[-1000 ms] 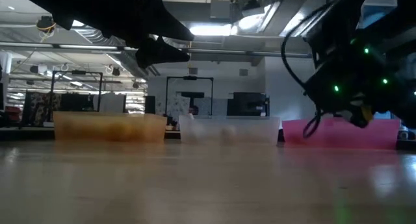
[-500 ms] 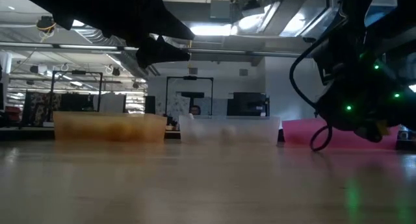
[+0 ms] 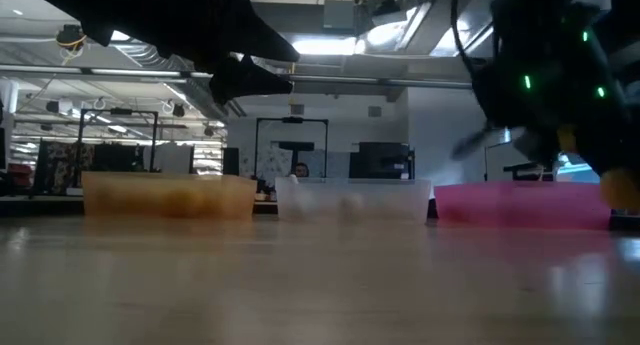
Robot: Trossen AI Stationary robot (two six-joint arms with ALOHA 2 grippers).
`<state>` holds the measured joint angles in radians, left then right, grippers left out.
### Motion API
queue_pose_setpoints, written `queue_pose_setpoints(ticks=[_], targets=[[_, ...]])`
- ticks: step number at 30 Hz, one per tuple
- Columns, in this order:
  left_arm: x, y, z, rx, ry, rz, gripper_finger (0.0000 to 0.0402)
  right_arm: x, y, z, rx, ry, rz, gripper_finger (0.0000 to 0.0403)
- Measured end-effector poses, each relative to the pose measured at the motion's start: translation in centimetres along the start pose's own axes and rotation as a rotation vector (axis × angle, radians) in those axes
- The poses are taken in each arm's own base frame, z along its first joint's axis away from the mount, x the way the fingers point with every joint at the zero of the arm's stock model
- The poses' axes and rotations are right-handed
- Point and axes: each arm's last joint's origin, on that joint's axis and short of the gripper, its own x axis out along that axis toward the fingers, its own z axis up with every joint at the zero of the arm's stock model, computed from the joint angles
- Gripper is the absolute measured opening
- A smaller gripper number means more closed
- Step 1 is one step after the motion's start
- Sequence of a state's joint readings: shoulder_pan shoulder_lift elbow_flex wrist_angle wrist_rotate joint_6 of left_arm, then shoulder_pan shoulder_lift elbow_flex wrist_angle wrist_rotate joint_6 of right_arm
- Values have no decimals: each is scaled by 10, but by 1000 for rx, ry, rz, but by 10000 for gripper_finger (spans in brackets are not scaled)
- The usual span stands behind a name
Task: Sort produce into baskets
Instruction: Put the yellow lemon into the orange bin
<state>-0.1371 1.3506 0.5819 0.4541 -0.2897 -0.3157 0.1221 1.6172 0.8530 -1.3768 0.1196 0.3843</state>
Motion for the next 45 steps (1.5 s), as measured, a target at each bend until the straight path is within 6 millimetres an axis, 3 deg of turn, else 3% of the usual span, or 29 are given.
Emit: queue_pose_setpoints(ticks=[13,20,33,45], targets=[[0,0,0,-5,-2,5,292,-86,-7,-20,43,-550,35,260],[0,0,0,-17,-5,14,292,-103,3,-21,38,-812,24,263],[-1,-3,11,-35,-117,-20,292,-135,28,-17,-8,-1237,-237,264],[-3,-8,25,-105,-231,-85,292,-171,34,-9,-94,-1542,-249,264]])
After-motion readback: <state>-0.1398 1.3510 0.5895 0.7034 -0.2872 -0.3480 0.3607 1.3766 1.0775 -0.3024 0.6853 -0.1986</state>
